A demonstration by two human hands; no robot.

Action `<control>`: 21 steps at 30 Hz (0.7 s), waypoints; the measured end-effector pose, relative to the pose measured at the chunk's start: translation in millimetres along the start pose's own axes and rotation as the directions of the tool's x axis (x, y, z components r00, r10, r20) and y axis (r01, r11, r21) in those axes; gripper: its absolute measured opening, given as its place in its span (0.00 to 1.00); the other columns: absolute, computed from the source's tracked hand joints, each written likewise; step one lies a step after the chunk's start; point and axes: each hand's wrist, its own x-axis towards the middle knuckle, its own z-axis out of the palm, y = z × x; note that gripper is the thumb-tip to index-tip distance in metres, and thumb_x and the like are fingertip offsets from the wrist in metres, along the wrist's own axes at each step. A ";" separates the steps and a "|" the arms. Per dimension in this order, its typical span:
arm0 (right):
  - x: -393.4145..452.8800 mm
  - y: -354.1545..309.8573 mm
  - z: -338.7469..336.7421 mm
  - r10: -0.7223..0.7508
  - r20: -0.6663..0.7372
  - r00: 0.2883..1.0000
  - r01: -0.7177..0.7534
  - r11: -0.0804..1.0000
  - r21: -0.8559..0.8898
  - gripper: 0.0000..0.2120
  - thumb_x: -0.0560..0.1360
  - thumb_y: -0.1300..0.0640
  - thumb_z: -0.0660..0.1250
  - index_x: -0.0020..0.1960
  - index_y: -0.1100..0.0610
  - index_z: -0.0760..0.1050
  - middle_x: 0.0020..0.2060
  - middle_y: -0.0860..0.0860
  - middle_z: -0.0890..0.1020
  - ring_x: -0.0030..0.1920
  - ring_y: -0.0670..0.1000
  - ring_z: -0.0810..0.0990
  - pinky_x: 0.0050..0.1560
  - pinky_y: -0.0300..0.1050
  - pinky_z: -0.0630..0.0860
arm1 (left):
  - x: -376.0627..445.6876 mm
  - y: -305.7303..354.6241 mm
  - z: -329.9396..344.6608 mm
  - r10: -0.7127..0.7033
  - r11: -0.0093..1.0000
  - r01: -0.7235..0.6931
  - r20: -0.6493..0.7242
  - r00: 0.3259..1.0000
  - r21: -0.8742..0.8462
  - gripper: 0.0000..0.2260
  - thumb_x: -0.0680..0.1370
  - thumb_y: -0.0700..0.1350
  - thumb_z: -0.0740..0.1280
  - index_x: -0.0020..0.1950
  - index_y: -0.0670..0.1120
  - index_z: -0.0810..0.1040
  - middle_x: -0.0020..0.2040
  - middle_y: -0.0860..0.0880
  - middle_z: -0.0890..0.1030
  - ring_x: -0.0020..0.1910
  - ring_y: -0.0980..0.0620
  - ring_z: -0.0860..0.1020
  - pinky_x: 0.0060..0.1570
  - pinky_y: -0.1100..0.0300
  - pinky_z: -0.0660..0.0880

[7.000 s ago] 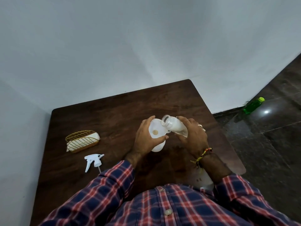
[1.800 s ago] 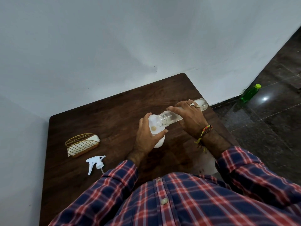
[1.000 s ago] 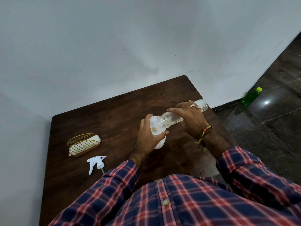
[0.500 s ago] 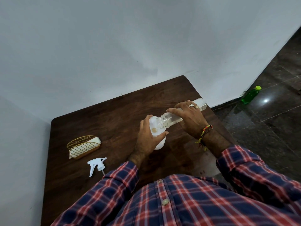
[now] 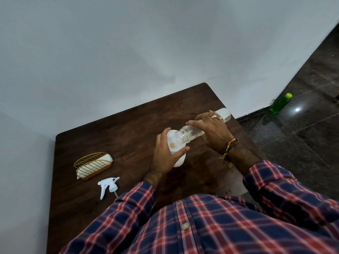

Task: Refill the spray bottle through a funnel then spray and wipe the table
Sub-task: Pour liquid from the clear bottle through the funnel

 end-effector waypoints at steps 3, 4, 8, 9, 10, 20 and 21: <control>0.5 1.0 0.9 -0.005 -0.001 1.000 0.005 1.000 0.000 0.29 0.66 0.66 0.70 0.65 0.48 0.75 0.54 0.55 0.79 0.58 0.59 0.78 0.69 0.62 0.65 | 0.5 1.1 1.3 0.002 1.000 -0.002 -0.013 1.000 0.011 0.41 0.67 0.59 0.77 0.74 0.50 0.62 0.70 0.49 0.67 0.66 0.53 0.69 0.60 0.59 0.71; 0.5 1.6 1.5 -0.007 -0.001 1.000 0.007 1.000 0.000 0.29 0.66 0.66 0.70 0.65 0.48 0.75 0.53 0.55 0.79 0.58 0.59 0.78 0.69 0.62 0.65 | 0.6 1.4 1.6 0.003 1.000 -0.003 -0.018 1.000 0.013 0.41 0.67 0.58 0.77 0.74 0.50 0.62 0.70 0.49 0.67 0.65 0.53 0.69 0.61 0.58 0.71; 1.4 3.1 3.7 -0.013 -0.002 1.000 0.013 1.000 -0.003 0.29 0.66 0.65 0.71 0.65 0.47 0.74 0.53 0.55 0.79 0.58 0.58 0.78 0.70 0.62 0.64 | 0.9 0.7 2.2 -0.002 1.000 0.002 -0.018 1.000 0.007 0.41 0.67 0.58 0.77 0.74 0.50 0.62 0.70 0.49 0.67 0.63 0.57 0.67 0.60 0.60 0.71; 1.3 3.1 3.8 -0.012 -0.003 1.000 0.012 1.000 -0.005 0.29 0.66 0.66 0.71 0.65 0.47 0.74 0.54 0.54 0.79 0.58 0.58 0.78 0.70 0.62 0.64 | 1.0 0.7 2.3 -0.004 1.000 0.004 -0.020 1.000 0.011 0.41 0.67 0.58 0.77 0.74 0.51 0.62 0.70 0.49 0.67 0.63 0.56 0.68 0.59 0.60 0.70; 1.5 3.0 3.9 -0.011 -0.004 1.000 0.011 1.000 -0.006 0.29 0.66 0.66 0.71 0.65 0.47 0.74 0.54 0.54 0.78 0.58 0.58 0.78 0.70 0.61 0.64 | 1.4 0.5 2.5 -0.005 1.000 0.006 -0.022 1.000 0.015 0.41 0.67 0.58 0.77 0.74 0.51 0.62 0.70 0.49 0.67 0.64 0.55 0.68 0.59 0.61 0.70; 0.8 4.0 5.1 -0.012 -0.006 1.000 0.012 1.000 -0.012 0.30 0.66 0.66 0.70 0.65 0.47 0.75 0.54 0.55 0.79 0.58 0.59 0.78 0.70 0.63 0.64 | 1.2 0.6 3.8 -0.005 1.000 0.005 -0.024 1.000 0.018 0.40 0.67 0.58 0.77 0.73 0.51 0.63 0.69 0.49 0.68 0.65 0.54 0.70 0.60 0.59 0.72; 0.8 3.6 4.8 -0.012 -0.006 1.000 0.012 1.000 -0.014 0.30 0.66 0.66 0.70 0.65 0.47 0.75 0.54 0.55 0.79 0.57 0.59 0.78 0.70 0.63 0.64 | 1.3 0.9 3.7 -0.004 1.000 0.004 -0.024 1.000 0.014 0.40 0.67 0.58 0.77 0.73 0.51 0.63 0.69 0.49 0.68 0.65 0.53 0.70 0.60 0.58 0.73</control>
